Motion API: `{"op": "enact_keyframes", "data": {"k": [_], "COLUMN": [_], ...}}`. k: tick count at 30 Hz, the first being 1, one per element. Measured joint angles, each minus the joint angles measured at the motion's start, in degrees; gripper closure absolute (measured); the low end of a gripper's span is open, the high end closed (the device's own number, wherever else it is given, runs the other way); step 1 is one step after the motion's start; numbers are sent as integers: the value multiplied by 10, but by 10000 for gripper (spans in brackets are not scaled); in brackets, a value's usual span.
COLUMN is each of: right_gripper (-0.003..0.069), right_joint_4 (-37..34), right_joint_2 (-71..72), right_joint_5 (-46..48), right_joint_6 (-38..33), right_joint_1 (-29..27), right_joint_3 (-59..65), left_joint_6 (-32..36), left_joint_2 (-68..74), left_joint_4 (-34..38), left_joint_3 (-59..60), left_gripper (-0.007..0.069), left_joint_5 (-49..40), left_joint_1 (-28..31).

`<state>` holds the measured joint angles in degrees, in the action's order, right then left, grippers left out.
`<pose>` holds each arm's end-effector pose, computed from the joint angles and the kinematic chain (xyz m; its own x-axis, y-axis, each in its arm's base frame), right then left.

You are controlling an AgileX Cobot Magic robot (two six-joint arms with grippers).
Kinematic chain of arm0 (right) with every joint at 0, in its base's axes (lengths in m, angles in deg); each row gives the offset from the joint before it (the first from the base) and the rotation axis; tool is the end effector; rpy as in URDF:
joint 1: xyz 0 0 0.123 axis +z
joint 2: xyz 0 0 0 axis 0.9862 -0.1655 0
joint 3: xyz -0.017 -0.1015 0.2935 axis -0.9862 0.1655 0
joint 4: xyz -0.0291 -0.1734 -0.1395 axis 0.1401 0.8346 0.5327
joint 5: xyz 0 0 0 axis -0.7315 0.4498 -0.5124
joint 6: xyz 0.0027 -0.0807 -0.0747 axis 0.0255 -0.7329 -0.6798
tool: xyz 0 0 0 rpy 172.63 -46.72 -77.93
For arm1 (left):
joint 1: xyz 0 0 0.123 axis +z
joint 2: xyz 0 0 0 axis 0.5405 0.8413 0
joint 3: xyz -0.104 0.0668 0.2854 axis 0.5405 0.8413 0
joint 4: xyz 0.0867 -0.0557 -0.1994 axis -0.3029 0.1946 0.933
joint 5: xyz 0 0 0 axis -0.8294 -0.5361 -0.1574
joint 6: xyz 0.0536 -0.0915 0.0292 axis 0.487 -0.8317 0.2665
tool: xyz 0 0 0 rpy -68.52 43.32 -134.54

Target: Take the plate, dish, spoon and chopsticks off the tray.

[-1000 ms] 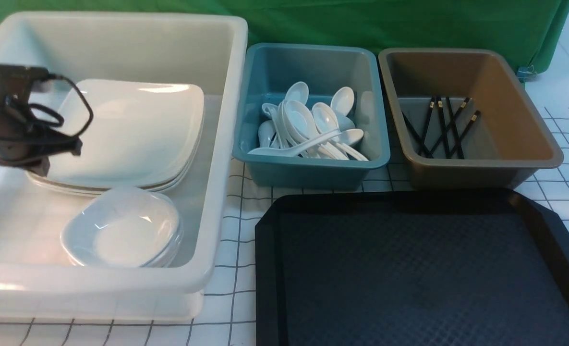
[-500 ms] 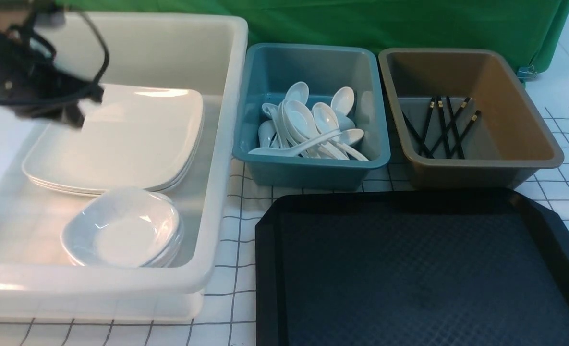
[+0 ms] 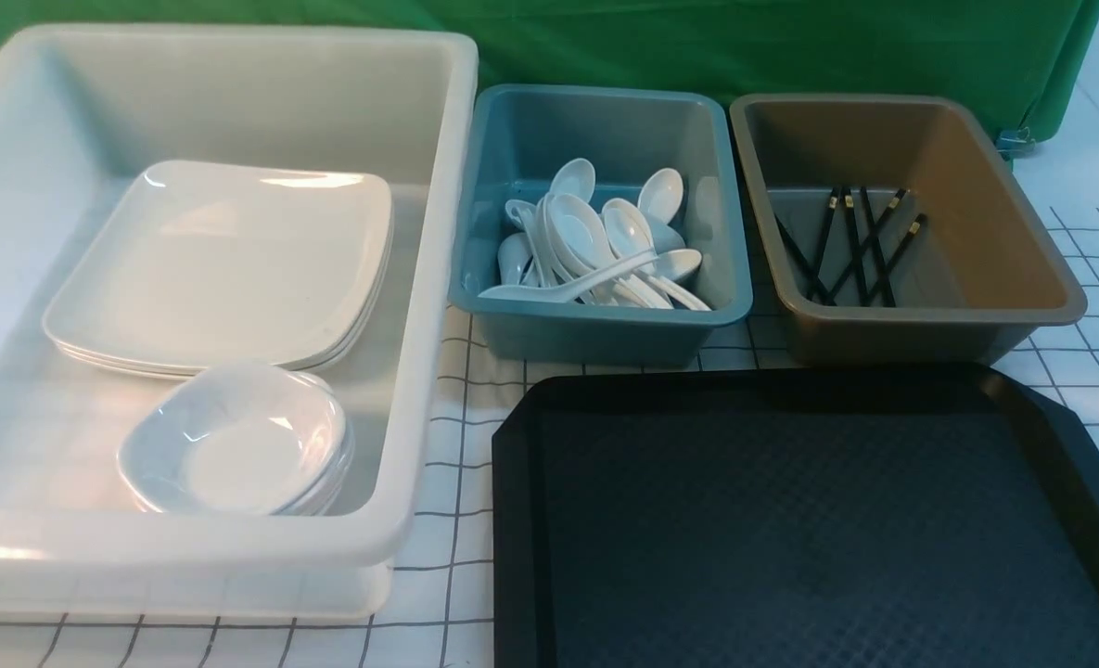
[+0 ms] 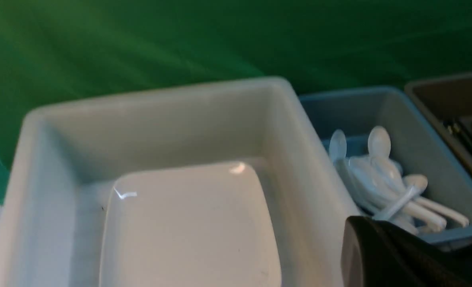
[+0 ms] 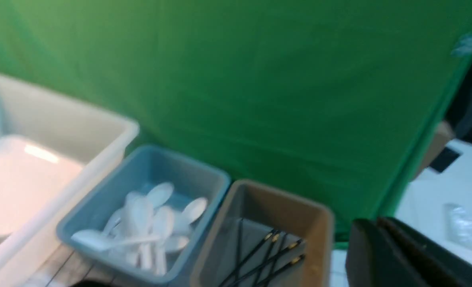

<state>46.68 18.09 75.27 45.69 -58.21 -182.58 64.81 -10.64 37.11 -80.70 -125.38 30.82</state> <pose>0.0375 -0.0017 0.5472 -0.0854 -0.2221 -0.9713 -0.2625 0.9454 -0.1931 0.1272 -0.0176 0.4584 -0.2681 0.0444 -0.9624 0.1594 0.9872 0.0011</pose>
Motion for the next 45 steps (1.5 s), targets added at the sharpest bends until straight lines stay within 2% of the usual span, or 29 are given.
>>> {"op": "enact_keyframes", "data": {"k": [3, 5, 6, 8, 9, 10, 15, 19, 24, 45], "right_gripper": [653, 653, 653, 653, 653, 653, 650, 636, 619, 563], "right_joint_4": [27, 33, 34, 47, 50, 60, 69, 70, 70, 70], "right_joint_2": [87, 159, 173, 249, 254, 304, 390, 410, 412, 412], "right_joint_5": [-79, -165, -181, -277, -284, -344, -434, -454, -462, -462], "right_joint_6": [30, 55, 59, 104, 114, 148, 180, 187, 188, 189], "right_joint_1": [0, 0, 0, 0, 0, 0, 0, 0, 0, 0], "right_joint_3": [103, 210, 219, 326, 343, 405, 549, 603, 610, 610], "left_joint_6": [-5, -10, -10, -15, -17, -24, -37, -38, -39, -39], "left_joint_2": [-88, -153, -165, -229, -234, -277, -348, -358, -358, -358], "left_joint_4": [9, 14, 15, 22, 22, 29, 41, 43, 43, 43], "left_joint_3": [85, 155, 162, 248, 255, 308, 410, 455, 462, 463], "left_gripper": [620, 620, 620, 620, 620, 620, 620, 620, 620, 620], "left_joint_5": [42, 59, 61, 87, 90, 116, 192, 236, 253, 253], "left_joint_1": [0, 0, 0, 0, 0, 0, 0, 0, 0, 0]}}
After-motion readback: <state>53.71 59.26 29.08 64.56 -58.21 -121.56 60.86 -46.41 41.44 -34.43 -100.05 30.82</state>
